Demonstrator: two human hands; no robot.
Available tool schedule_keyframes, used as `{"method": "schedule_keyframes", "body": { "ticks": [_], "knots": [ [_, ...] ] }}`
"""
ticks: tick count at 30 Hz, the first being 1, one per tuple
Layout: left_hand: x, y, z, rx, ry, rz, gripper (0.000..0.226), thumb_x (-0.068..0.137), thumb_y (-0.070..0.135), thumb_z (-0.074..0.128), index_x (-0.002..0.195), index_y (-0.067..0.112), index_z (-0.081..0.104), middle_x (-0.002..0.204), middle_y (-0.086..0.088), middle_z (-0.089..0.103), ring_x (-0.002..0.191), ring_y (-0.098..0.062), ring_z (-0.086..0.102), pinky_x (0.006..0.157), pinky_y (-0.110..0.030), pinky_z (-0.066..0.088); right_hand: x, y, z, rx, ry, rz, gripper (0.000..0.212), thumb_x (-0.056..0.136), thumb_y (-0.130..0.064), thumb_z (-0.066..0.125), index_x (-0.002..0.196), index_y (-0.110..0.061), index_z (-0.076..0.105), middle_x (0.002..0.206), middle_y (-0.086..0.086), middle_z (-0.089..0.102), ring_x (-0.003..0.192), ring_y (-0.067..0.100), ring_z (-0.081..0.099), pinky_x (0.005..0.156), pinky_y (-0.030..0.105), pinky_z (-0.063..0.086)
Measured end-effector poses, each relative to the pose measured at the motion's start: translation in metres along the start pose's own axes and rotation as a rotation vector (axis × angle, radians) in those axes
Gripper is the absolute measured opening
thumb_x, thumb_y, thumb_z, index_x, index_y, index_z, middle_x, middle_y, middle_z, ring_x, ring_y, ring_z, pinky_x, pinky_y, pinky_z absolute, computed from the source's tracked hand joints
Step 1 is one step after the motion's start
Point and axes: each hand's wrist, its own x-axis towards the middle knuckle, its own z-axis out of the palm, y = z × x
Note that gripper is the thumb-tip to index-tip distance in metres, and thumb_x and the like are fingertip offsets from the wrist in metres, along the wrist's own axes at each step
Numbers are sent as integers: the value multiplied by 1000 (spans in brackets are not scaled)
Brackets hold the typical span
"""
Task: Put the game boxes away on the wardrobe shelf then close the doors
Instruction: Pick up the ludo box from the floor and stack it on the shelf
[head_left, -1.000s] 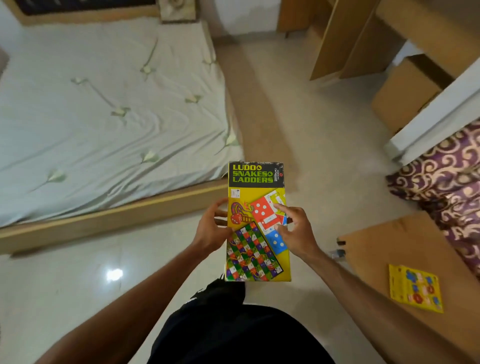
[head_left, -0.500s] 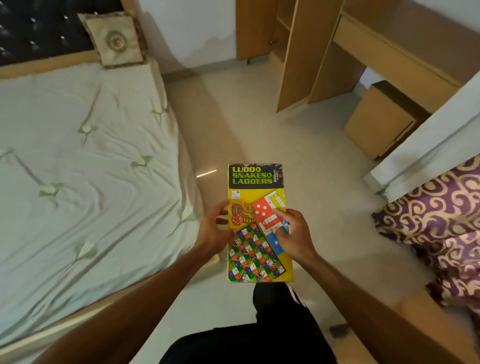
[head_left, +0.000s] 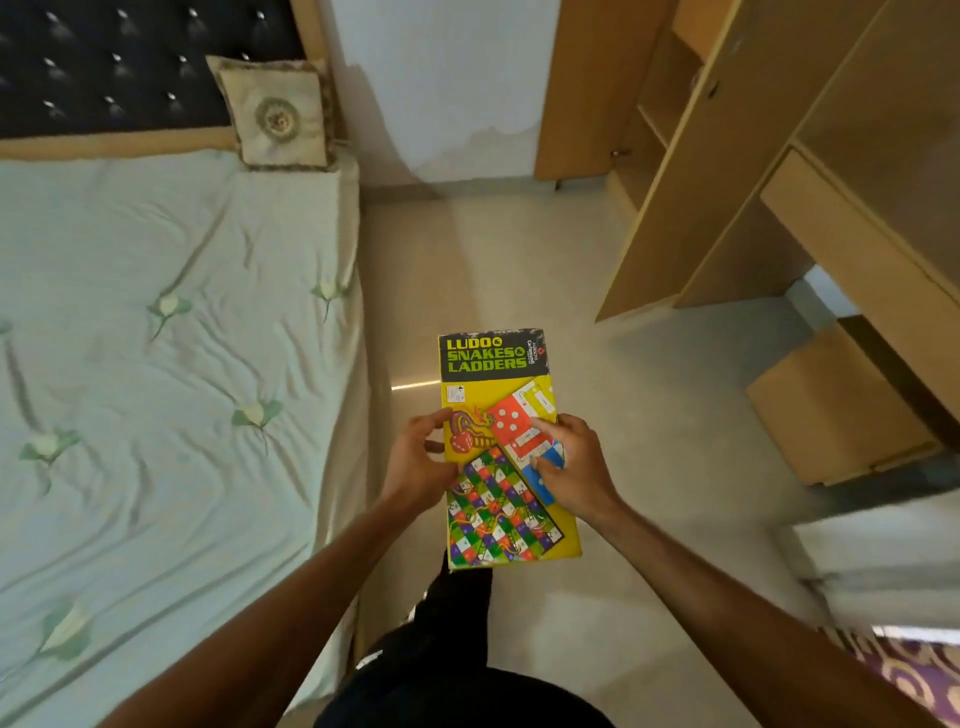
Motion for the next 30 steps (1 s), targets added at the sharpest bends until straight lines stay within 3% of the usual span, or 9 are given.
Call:
{"method": "schedule_keyframes", "body": {
  "ticks": [4, 10, 18, 23, 30],
  "knots": [
    [113, 33, 1, 8, 13, -16, 73, 69, 16, 85, 134, 24, 53, 130, 0, 46, 106, -20, 59, 62, -40, 62, 120, -8, -20, -29, -3, -19, 55, 85, -19, 71, 136, -19, 51, 132, 6, 48, 126, 20, 44, 102, 38, 48],
    [280, 112, 2, 39, 9, 38, 75, 70, 19, 84, 137, 25, 51, 133, 2, 46, 108, -19, 60, 63, -43, 62, 297, -20, -70, 6, -14, 16, 60, 83, -16, 72, 138, -19, 49, 133, 7, 46, 125, 22, 47, 100, 42, 51],
    [511, 198, 32, 64, -10, 67, 71, 75, 14, 80, 138, 25, 48, 135, 1, 41, 111, -19, 56, 55, -24, 58, 531, -10, -125, 102, 45, 23, 59, 83, -13, 71, 138, -19, 50, 135, 5, 42, 128, 20, 44, 99, 40, 52],
    [658, 261, 53, 88, 21, 51, 72, 76, 14, 80, 139, 24, 47, 136, -1, 42, 111, -19, 55, 62, -35, 60, 688, -6, -173, 79, 32, 12, 60, 81, -9, 73, 137, -16, 51, 132, 7, 43, 126, 22, 45, 99, 42, 51],
    [828, 342, 75, 63, 21, 69, 73, 76, 12, 79, 140, 24, 46, 135, 0, 41, 113, -21, 55, 63, -35, 61, 872, -10, -235, 62, 33, -26, 62, 79, -5, 73, 136, -16, 52, 130, 6, 44, 124, 22, 47, 100, 38, 51]
  ]
}}
